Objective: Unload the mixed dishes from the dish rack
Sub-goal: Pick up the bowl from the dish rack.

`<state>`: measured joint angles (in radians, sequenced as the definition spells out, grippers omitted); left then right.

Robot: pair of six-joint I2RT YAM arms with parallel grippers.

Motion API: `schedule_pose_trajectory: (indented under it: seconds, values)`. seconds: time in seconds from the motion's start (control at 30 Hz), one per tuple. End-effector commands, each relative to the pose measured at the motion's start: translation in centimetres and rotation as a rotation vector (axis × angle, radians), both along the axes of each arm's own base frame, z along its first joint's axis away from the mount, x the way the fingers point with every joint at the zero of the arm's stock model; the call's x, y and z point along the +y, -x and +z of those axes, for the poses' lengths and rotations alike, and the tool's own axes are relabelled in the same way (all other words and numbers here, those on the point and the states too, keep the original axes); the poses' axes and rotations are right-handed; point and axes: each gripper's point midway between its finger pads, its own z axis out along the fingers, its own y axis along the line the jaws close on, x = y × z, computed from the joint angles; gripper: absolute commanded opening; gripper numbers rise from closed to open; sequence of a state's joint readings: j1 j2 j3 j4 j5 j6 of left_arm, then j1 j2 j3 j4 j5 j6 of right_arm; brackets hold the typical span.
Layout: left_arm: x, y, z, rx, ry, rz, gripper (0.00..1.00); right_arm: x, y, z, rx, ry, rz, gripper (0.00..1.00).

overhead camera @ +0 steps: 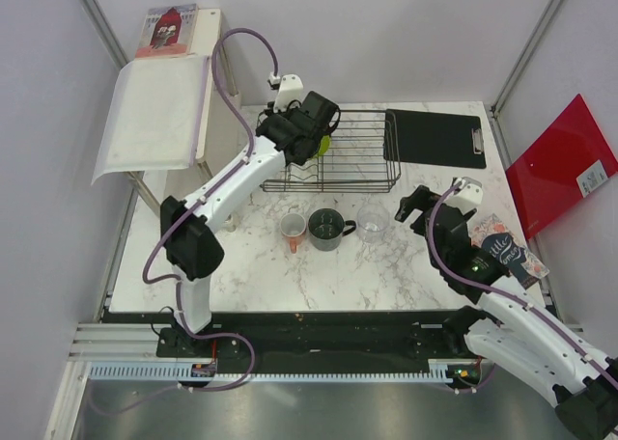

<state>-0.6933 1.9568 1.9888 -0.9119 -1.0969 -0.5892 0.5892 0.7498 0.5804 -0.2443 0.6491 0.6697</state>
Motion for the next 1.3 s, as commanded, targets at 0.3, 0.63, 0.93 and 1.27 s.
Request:
schedule_pose_trajectory:
  seconds: [0.3, 0.63, 0.93, 1.27]
  values:
    - [-17.9, 7.7, 5.7, 0.253, 0.685, -0.824, 0.02, 1.9, 1.4, 9.9, -0.172, -0.163, 0.139, 0.98]
    - [-22.0, 10.9, 1.9, 0.353, 0.604, -0.865, 0.02, 2.3, 2.1, 11.3, -0.191, -0.198, 0.182, 0.98]
    - [-23.8, 14.1, 1.7, 0.374, 0.573, -0.917, 0.02, 3.3, 0.6, 8.5, -0.108, -0.140, 0.184, 0.98]
    - [-23.5, 16.7, 2.0, 0.379, 0.554, -0.944, 0.02, 4.0, 0.2, 5.8, -0.055, -0.114, 0.204, 0.70]
